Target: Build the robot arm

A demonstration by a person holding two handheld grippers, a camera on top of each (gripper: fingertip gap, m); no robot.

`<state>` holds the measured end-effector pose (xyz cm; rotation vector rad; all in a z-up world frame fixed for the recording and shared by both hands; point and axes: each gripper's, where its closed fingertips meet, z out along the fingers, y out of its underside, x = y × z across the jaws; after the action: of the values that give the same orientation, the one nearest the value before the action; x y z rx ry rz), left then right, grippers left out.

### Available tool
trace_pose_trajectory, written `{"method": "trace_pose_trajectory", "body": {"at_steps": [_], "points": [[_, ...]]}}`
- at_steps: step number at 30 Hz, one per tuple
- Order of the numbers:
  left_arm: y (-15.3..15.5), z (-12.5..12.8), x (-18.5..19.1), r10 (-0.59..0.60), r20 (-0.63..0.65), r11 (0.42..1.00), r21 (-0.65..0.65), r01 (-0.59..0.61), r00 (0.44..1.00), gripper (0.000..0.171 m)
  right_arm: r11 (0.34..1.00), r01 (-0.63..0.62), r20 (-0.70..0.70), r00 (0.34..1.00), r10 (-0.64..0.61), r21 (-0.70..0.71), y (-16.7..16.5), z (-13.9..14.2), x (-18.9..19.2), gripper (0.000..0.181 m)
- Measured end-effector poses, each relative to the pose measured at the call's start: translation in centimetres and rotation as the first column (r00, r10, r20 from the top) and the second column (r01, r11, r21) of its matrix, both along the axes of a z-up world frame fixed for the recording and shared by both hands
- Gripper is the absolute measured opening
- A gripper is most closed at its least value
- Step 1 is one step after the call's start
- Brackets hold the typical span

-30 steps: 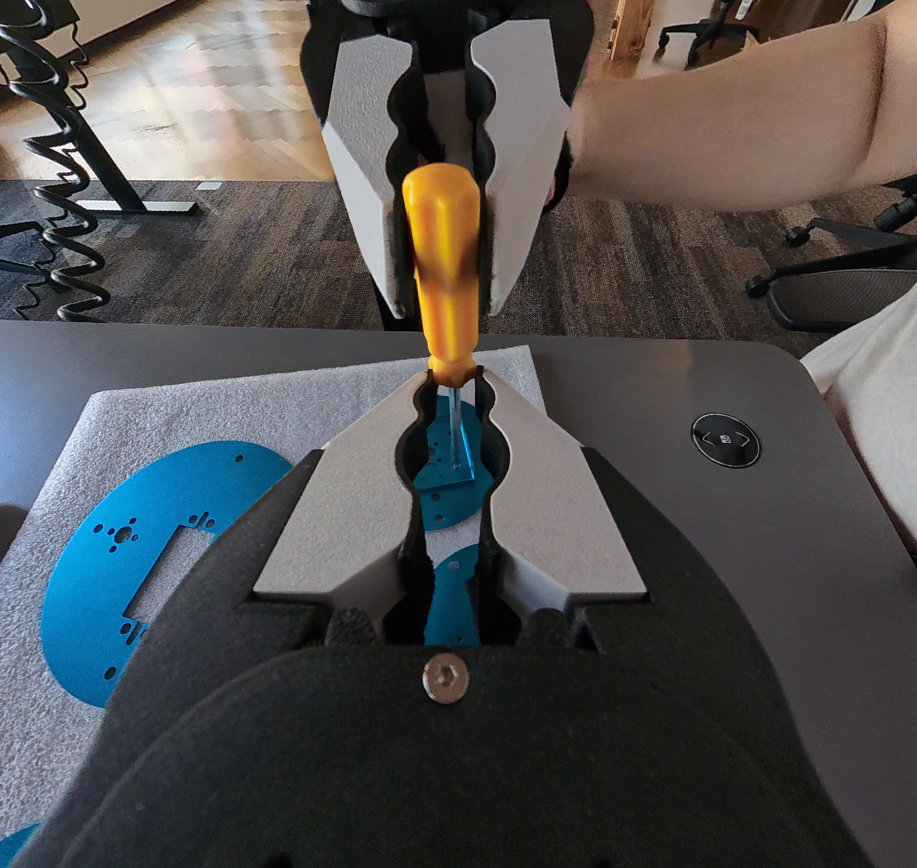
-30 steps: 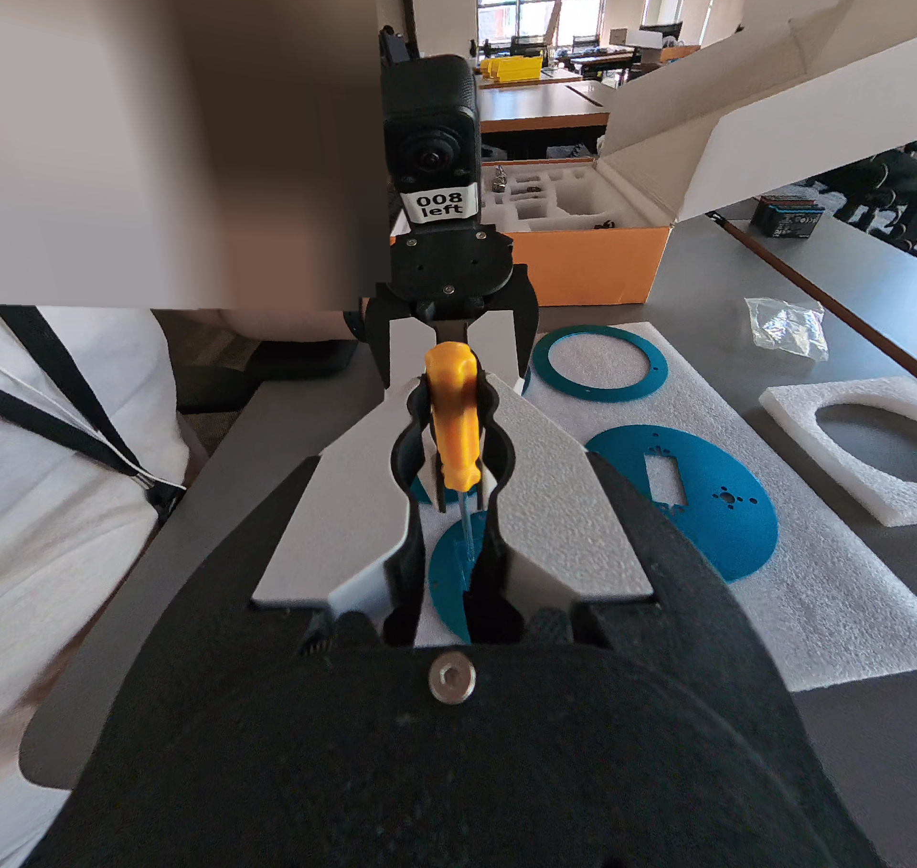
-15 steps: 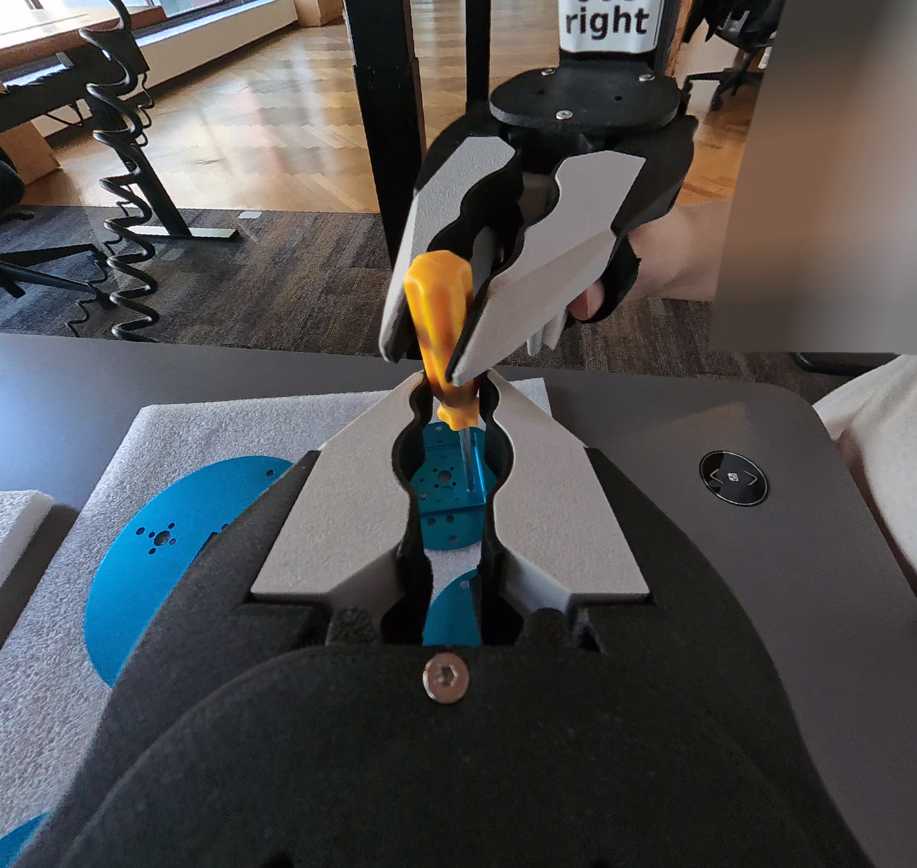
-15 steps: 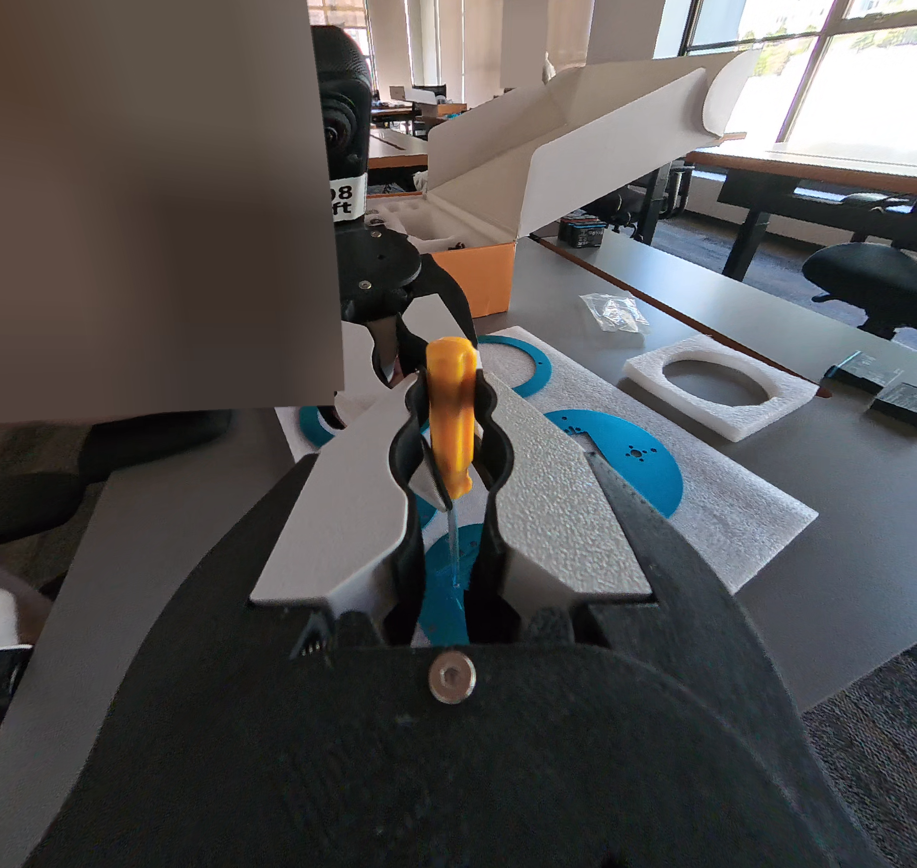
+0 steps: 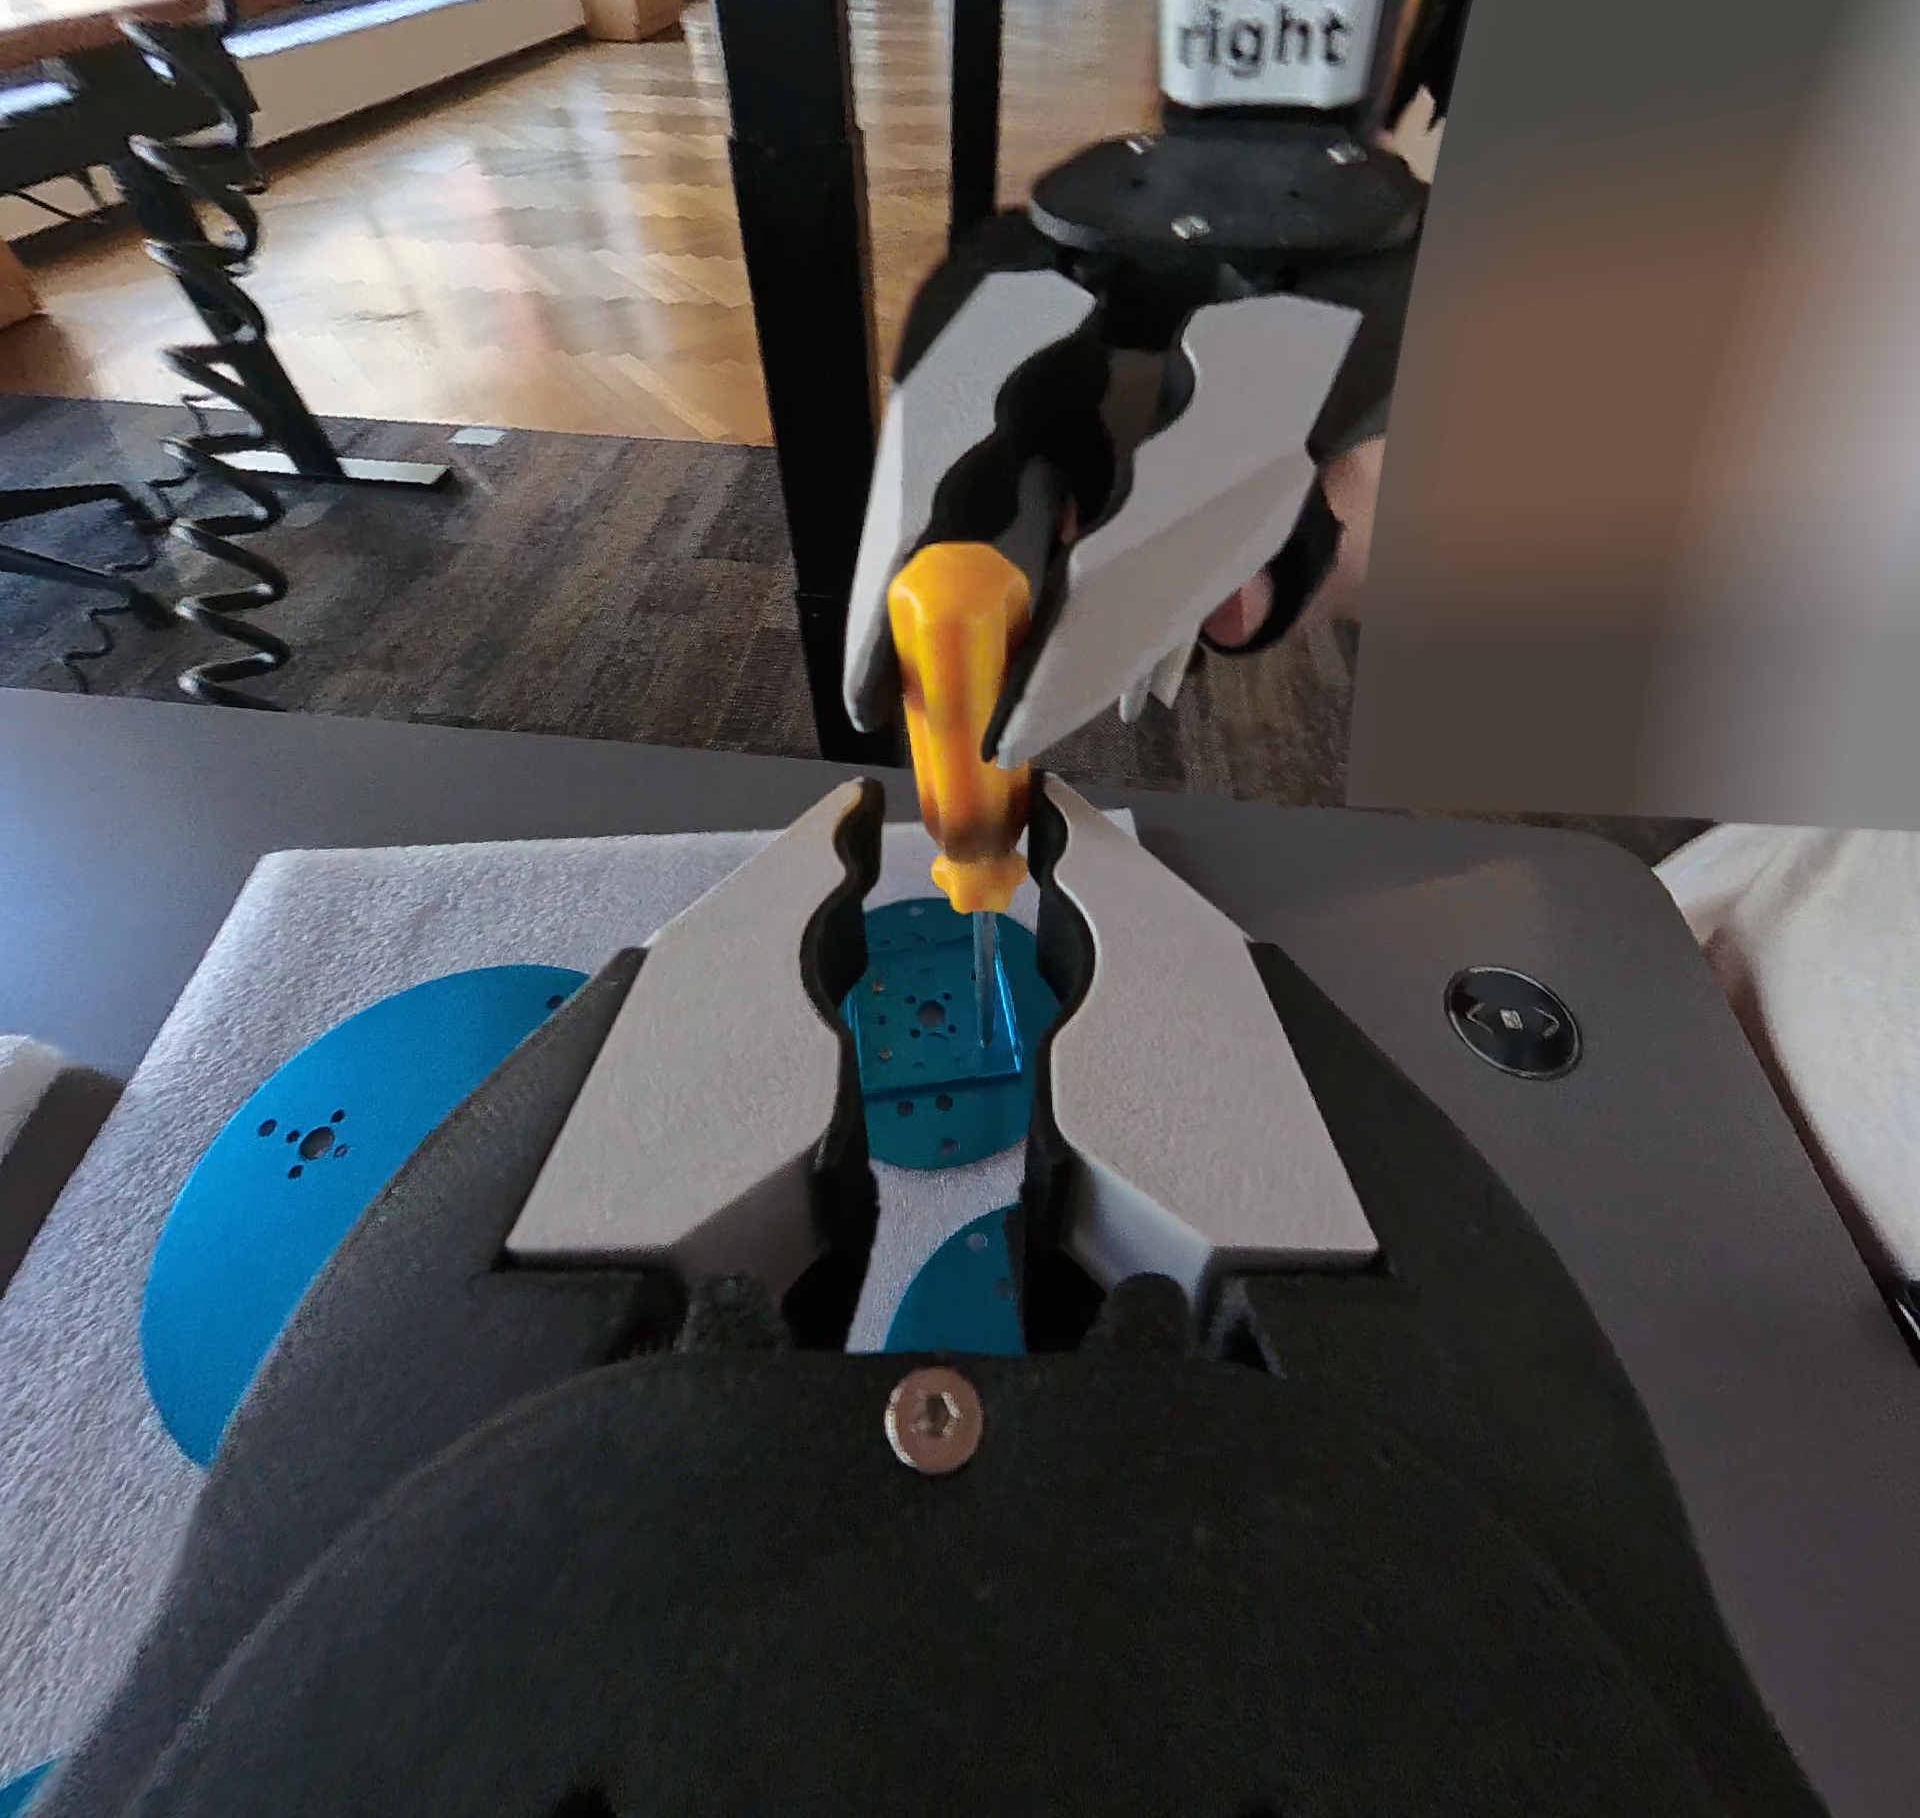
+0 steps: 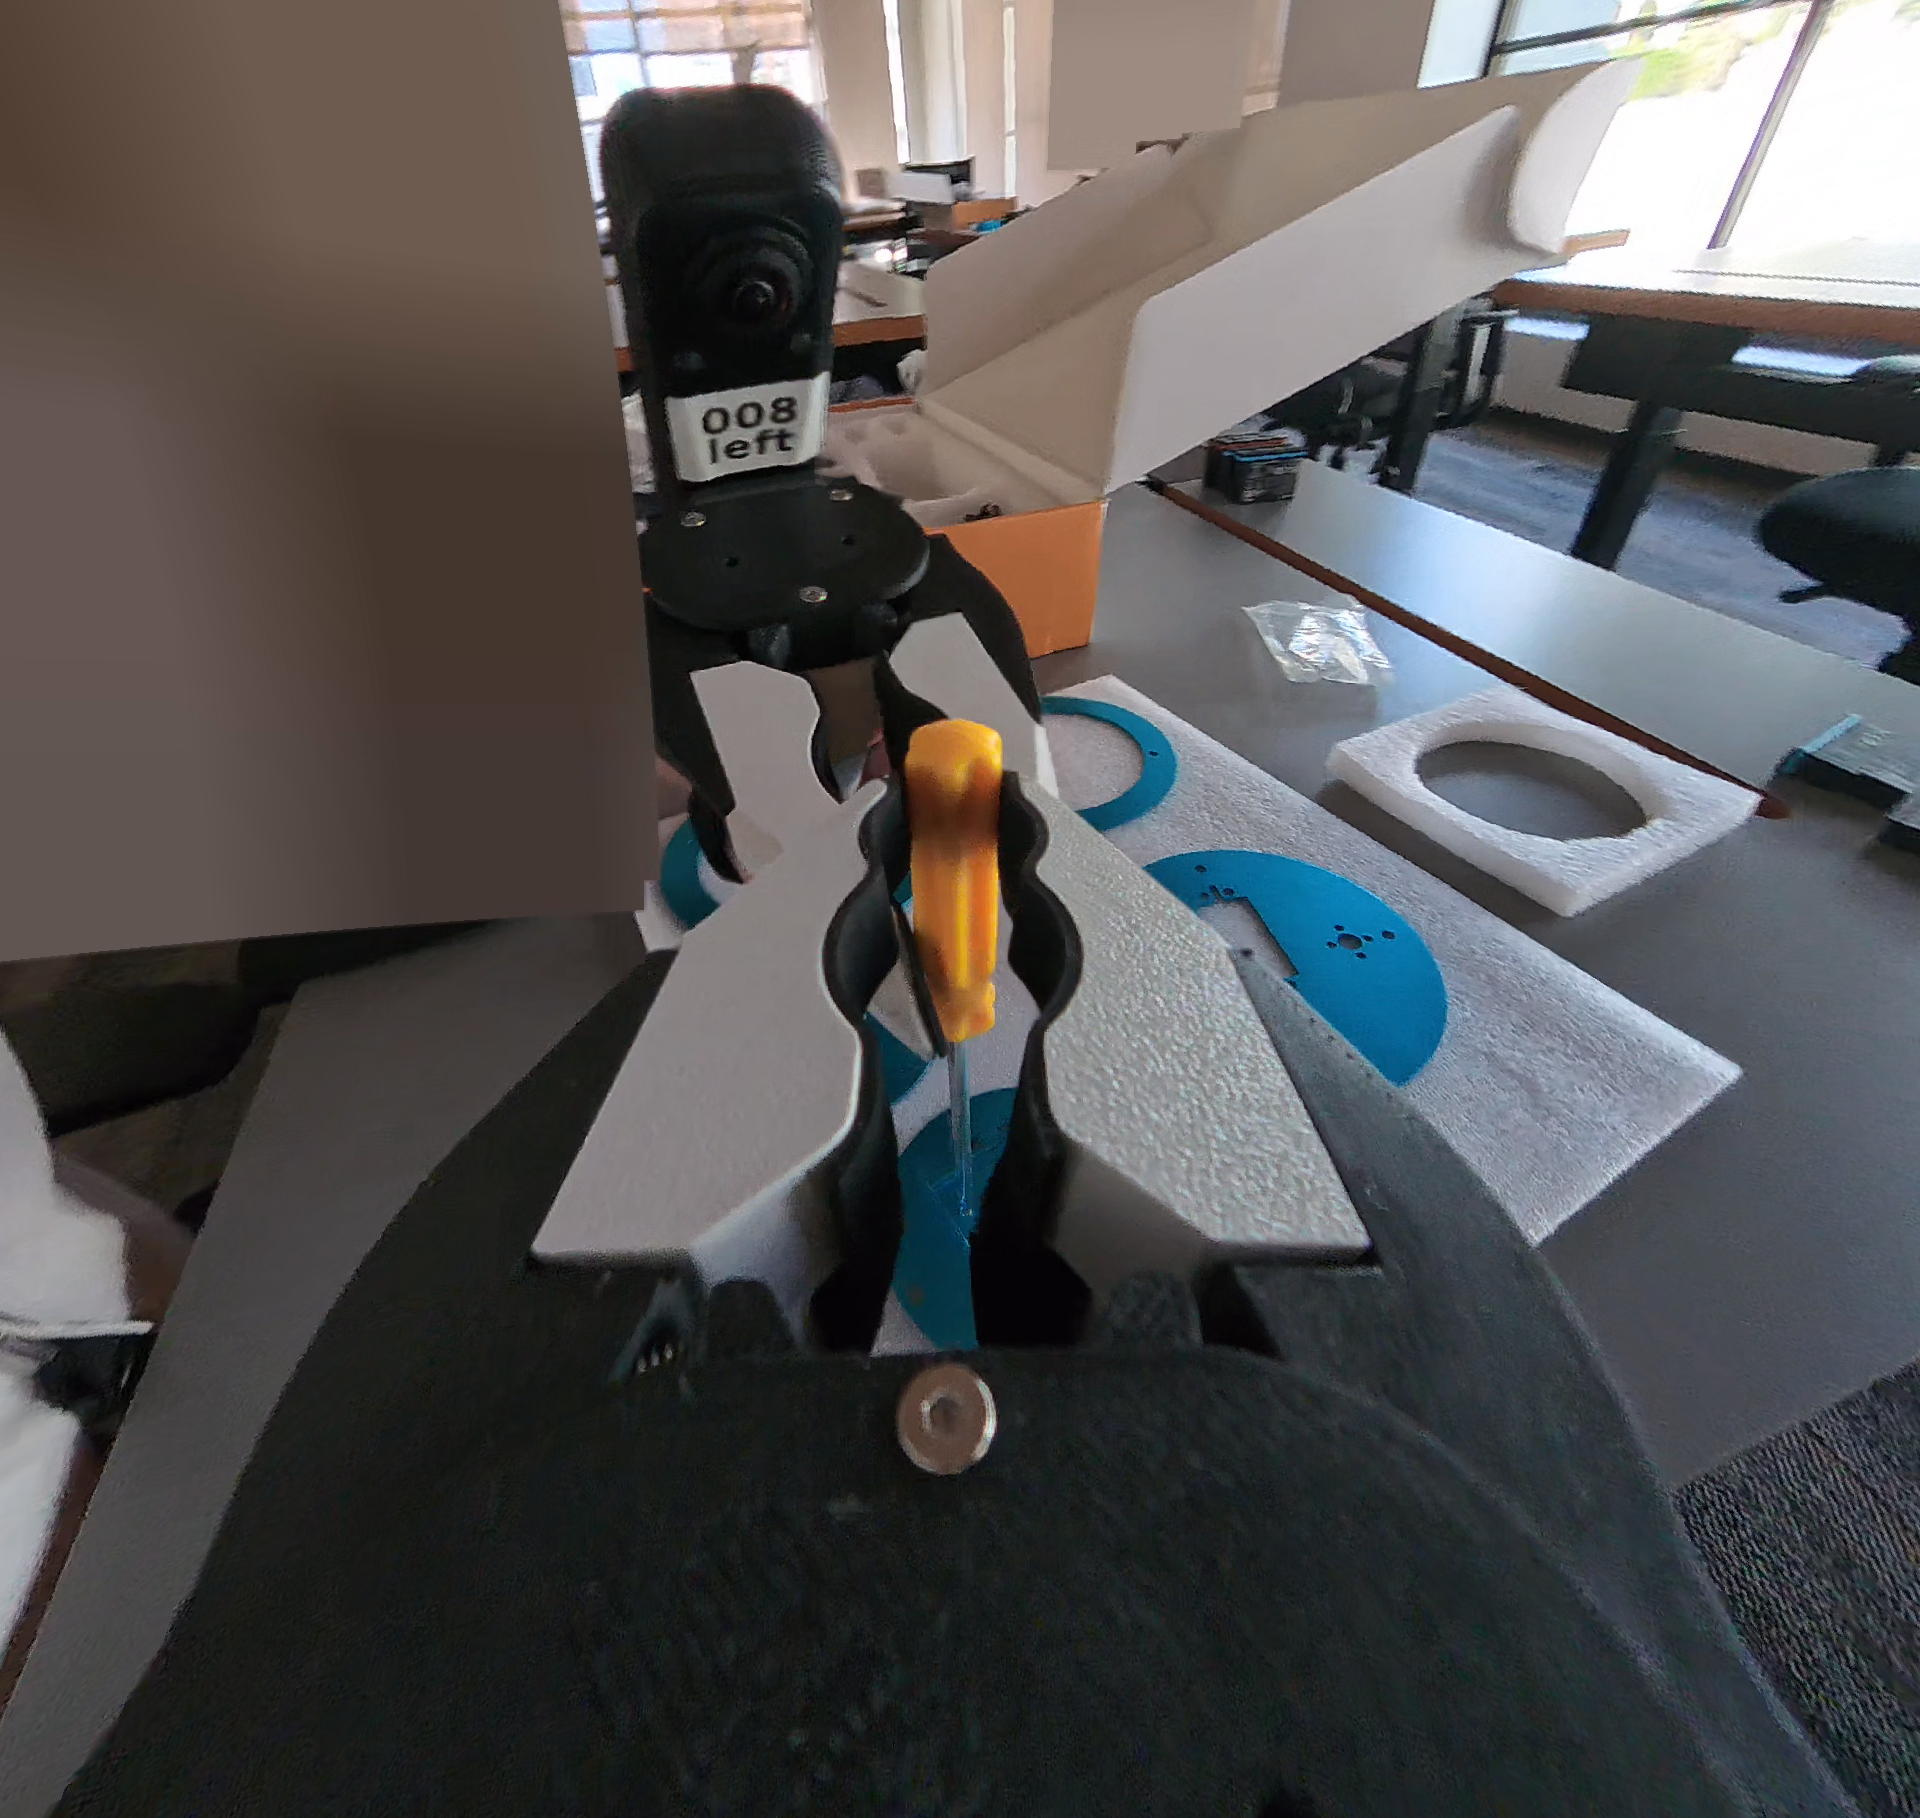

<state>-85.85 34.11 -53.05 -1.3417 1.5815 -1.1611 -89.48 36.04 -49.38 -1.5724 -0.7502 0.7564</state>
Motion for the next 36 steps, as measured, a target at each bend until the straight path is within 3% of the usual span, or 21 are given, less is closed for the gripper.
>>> {"method": "trace_pose_trajectory", "body": {"at_steps": [5, 9, 11, 13, 15, 16, 19, 21, 23, 25, 27, 31, 33, 34, 36], "points": [[-0.5, 0.4, 0.3, 0.001, 0.017, 1.0, 0.02, -0.002, 1.0, 0.017, 0.976, 0.21, 0.058, 0.975, -0.213, 0.06, 0.1, 0.1, 0.6, 0.015], [-0.8, 0.3, 0.1, -0.062, 0.022, 0.998, 0.006, 0.062, 0.998, 0.018, 0.999, -0.005, 0.175, 0.985, 0.011, -0.031, -0.5, 0.4, 0.3, 0.019], [-0.8, 0.3, 0.1, -0.08, 0.018, 0.997, 0.017, 0.08, 0.997, 0.017, 0.987, -0.143, 0.272, 0.949, 0.159, -0.077, -0.9, 1.9, 0.6, 0.035], [-0.9, 0.3, 0.2, -0.083, 0.018, 0.996, 0.018, 0.083, 0.996, 0.017, 0.946, -0.289, 0.472, 0.82, 0.324, -0.148, -2.0, 2.3, 0.8, 0.039], [-0.9, 0.3, 0.2, -0.084, 0.02, 0.996, 0.019, 0.083, 0.996, 0.017, 0.926, -0.317, 0.659, 0.655, 0.371, -0.206, -1.4, 2.0, 1.2, 0.038], [-0.9, 0.3, 0.2, -0.084, 0.02, 0.996, 0.022, 0.084, 0.996, 0.017, 0.892, -0.362, 0.698, 0.565, 0.44, -0.269, -1.9, 1.5, 1.0, 0.028], [-1.1, 0.3, 0.2, -0.091, 0.021, 0.995, 0.029, 0.091, 0.996, 0.017, 0.828, -0.385, 0.753, 0.371, 0.543, -0.407, -2.2, 0.1, 0.7, 0.025], [-1.2, 0.3, 0.1, -0.097, 0.021, 0.995, 0.035, 0.097, 0.995, 0.017, 0.824, -0.376, 0.8, 0.272, 0.536, -0.424, -1.8, -0.5, 1.0, 0.022], [-1.1, 0.3, 0.1, -0.096, 0.019, 0.995, 0.036, 0.095, 0.995, 0.017, 0.812, -0.394, 0.815, 0.216, 0.538, -0.431, -1.9, -0.8, 0.8, 0.018], [-1.1, 0.3, 0.1, -0.098, 0.022, 0.995, 0.032, 0.098, 0.995, 0.017, 0.82, -0.366, 0.824, 0.196, 0.531, -0.441, -1.8, -0.8, 0.8, 0.017], [-1.1, 0.3, 0.2, -0.095, 0.023, 0.995, 0.03, 0.094, 0.995, 0.017, 0.829, -0.279, 0.802, 0.236, 0.549, -0.485, -1.7, -0.8, 0.9, 0.017], [-0.7, 0.2, 0.5, -0.052, 0.019, 0.998, 0.026, 0.051, 0.998, 0.017, 0.846, -0.001, 0.768, 0.42, 0.484, -0.533, -1.2, -0.8, 1.2, 0.016], [-0.5, 0.1, 0.6, -0.045, 0.013, 0.999, 0.03, 0.045, 0.999, 0.017, 0.811, 0.178, 0.738, 0.553, 0.386, -0.557, -0.9, -0.9, 1.1, 0.016], [-0.7, 0.1, 0.6, -0.061, 0.011, 0.998, 0.032, 0.061, 0.998, 0.017, 0.797, 0.202, 0.731, 0.569, 0.378, -0.569, -1.1, -0.9, 1.1, 0.016], [-0.9, 0.1, 0.6, -0.069, 0.014, 0.996, 0.05, 0.069, 0.997, 0.017, 0.83, 0.139, 0.774, 0.468, 0.426, -0.54, -1.5, -0.9, 1.3, 0.017]]}}
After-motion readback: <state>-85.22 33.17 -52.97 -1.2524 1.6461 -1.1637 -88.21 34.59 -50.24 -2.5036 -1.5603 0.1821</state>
